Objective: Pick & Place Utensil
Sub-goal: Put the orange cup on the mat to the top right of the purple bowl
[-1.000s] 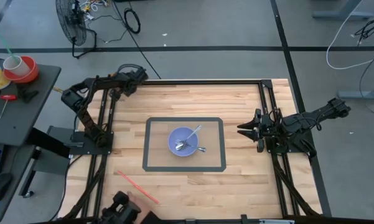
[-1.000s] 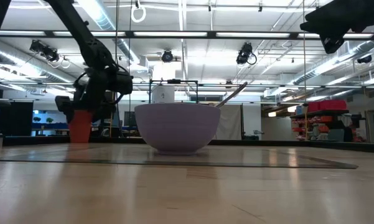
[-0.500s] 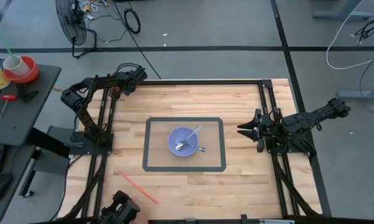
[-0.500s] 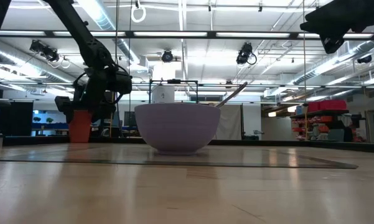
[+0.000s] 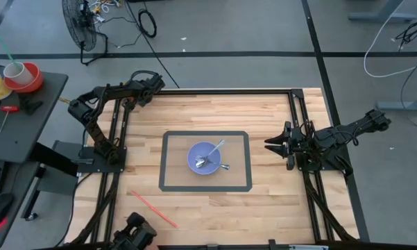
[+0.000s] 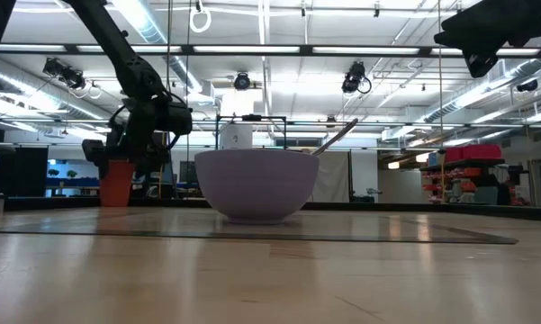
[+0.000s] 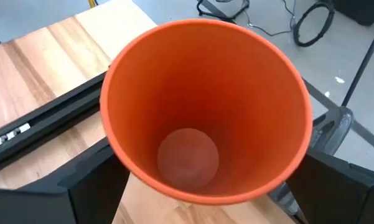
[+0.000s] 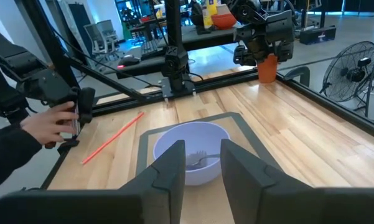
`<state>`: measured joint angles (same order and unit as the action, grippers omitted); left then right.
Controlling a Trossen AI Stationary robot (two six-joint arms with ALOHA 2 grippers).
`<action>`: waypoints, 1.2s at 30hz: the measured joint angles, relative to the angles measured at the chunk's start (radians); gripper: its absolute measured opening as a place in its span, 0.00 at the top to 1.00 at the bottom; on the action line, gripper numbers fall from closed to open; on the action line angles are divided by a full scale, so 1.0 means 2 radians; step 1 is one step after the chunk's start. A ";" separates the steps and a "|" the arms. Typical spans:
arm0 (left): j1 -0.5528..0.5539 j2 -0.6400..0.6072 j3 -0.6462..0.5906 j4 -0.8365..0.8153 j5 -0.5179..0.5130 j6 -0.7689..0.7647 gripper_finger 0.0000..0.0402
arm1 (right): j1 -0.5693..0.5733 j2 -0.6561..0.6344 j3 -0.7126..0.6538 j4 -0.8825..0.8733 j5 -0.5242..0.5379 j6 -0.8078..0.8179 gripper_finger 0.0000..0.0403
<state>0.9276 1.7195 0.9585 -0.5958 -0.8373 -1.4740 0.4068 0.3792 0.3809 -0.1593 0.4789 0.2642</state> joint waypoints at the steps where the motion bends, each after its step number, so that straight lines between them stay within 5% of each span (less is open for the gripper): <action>1: 0.000 0.000 0.000 0.000 -0.001 -0.005 0.01 | 0.000 0.000 0.000 0.000 0.000 0.000 0.74; 20: 0.000 0.000 0.000 -0.015 -0.038 -0.071 0.01 | 0.000 0.000 0.000 0.000 0.000 0.000 0.74; 36: -0.005 0.000 0.000 -0.010 -0.045 -0.041 0.01 | 0.000 0.000 0.000 0.000 0.000 0.000 0.74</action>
<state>0.9171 1.7195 0.9585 -0.6167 -0.9277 -1.5560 0.4066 0.3792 0.3809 -0.1593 0.4789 0.2642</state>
